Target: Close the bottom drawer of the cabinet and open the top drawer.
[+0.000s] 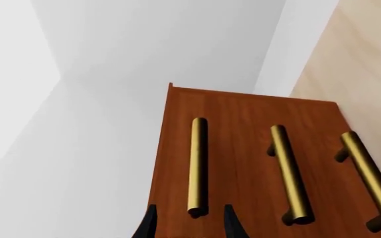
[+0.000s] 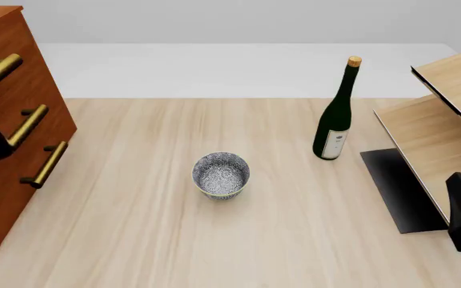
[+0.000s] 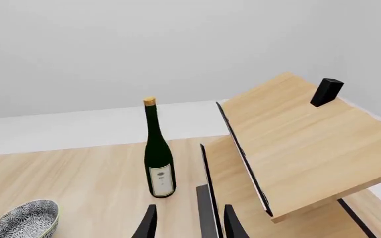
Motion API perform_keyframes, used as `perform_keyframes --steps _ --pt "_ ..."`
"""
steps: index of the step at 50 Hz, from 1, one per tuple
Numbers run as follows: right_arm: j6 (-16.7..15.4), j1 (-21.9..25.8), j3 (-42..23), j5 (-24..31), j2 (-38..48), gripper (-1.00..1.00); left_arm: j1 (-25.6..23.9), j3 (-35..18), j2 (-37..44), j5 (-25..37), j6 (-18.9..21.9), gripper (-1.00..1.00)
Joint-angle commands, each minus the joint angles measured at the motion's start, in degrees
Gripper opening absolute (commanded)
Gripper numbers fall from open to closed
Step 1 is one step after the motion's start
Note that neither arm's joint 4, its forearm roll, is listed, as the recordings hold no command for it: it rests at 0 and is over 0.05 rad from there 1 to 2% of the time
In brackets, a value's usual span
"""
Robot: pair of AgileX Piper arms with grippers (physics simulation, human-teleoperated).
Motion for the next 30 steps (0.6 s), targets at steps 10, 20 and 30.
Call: perform_keyframes --steps 10,20,30 --pt "-0.1 0.0 0.0 0.0 0.0 1.0 1.0 -1.0 1.9 -1.0 -0.1 1.0" --pt "-0.2 0.0 0.0 0.1 -0.2 1.0 1.5 -1.4 3.0 -1.4 -0.1 1.0" --pt "-0.2 0.0 0.0 0.3 -0.3 1.0 1.7 -1.5 4.3 -2.2 -0.1 1.0"
